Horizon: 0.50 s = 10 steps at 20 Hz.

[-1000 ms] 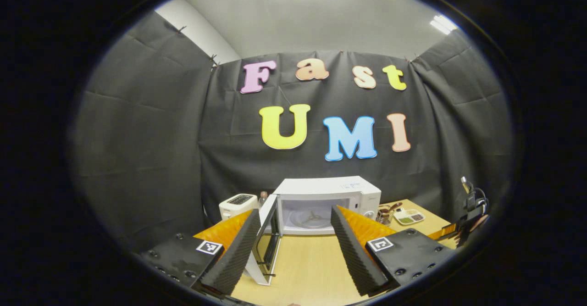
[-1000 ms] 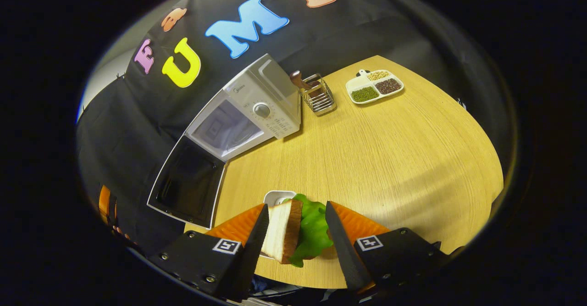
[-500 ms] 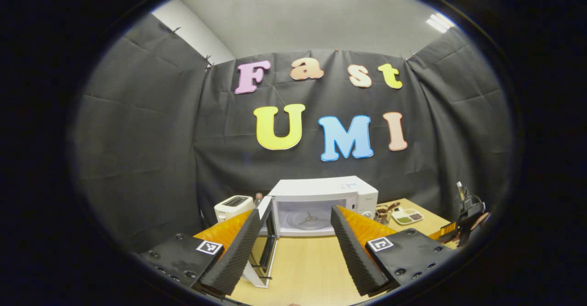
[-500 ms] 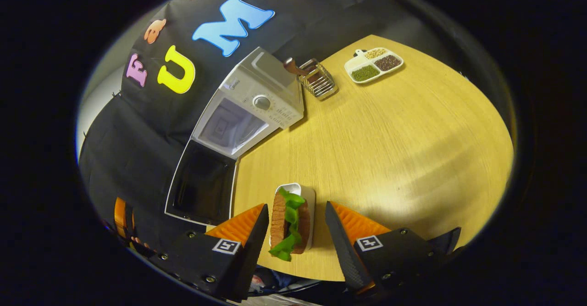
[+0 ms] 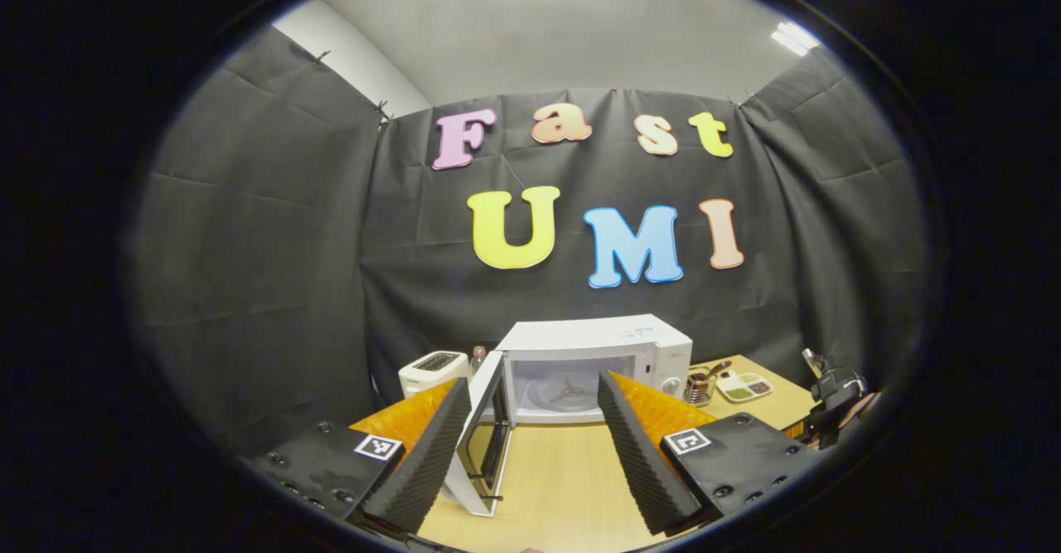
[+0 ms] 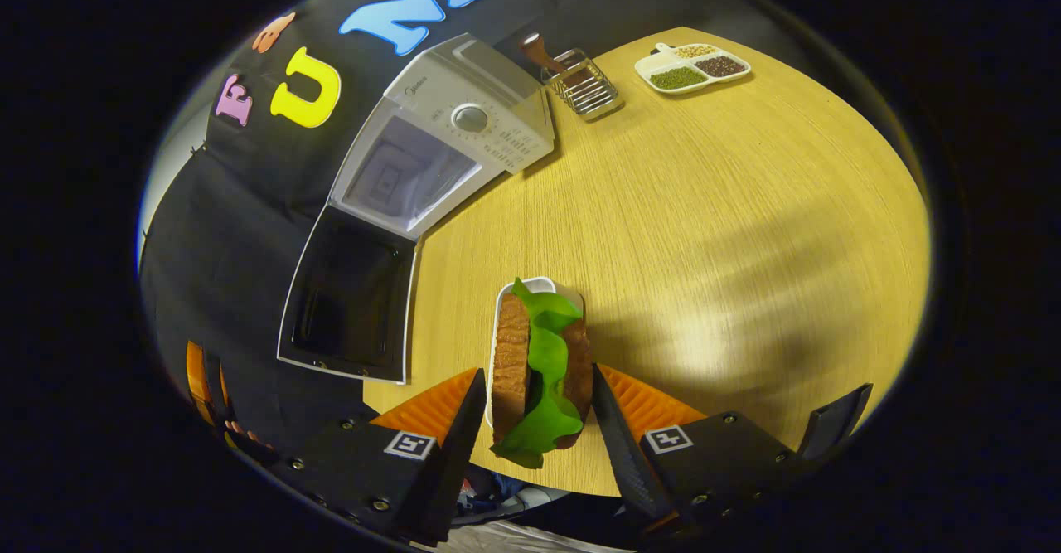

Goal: Open the microwave oven with the left hand, put the food in, and close the microwave oven.

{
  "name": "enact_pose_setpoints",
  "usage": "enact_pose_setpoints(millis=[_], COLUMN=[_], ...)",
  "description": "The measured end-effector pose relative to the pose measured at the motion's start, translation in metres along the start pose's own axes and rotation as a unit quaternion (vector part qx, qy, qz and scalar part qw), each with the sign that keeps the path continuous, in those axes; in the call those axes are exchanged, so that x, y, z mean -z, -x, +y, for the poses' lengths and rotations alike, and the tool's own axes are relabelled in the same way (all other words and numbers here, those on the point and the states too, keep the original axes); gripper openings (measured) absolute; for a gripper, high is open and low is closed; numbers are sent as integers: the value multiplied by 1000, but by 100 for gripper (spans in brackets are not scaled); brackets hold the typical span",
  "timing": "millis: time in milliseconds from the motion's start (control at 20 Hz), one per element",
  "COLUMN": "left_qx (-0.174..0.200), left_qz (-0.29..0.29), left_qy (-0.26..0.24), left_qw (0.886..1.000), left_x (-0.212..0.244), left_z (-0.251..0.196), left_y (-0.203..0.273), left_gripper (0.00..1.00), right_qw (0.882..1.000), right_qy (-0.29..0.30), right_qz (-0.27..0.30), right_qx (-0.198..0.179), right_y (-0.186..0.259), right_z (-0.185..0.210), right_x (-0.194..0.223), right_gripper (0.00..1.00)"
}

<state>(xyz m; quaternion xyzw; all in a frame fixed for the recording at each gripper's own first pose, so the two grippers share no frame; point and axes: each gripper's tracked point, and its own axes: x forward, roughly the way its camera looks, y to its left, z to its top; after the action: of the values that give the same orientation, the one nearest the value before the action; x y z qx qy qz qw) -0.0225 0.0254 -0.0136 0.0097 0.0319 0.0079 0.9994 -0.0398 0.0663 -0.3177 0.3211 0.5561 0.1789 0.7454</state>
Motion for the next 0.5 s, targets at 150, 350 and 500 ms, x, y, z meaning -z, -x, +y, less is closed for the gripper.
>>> enact_pose_setpoints(millis=[150, 350, 500], left_qx=[-16, -39, -38], left_qz=[-4, -7, -10], left_qy=[3, 8, 12], left_qw=[1000, 999, 999], left_x=[-2, 0, -4], left_z=[3, 6, 3], left_y=[7, 15, 19], left_gripper=[99, 100, 100], right_qw=[1000, 999, 998], right_qy=[-5, 30, 51], right_qz=[17, 31, 11], right_qx=[-5, -7, -22], right_y=[-4, 3, 16], right_z=[8, 15, 31], right_x=[7, 11, 1], right_gripper=[50, 34, 27])
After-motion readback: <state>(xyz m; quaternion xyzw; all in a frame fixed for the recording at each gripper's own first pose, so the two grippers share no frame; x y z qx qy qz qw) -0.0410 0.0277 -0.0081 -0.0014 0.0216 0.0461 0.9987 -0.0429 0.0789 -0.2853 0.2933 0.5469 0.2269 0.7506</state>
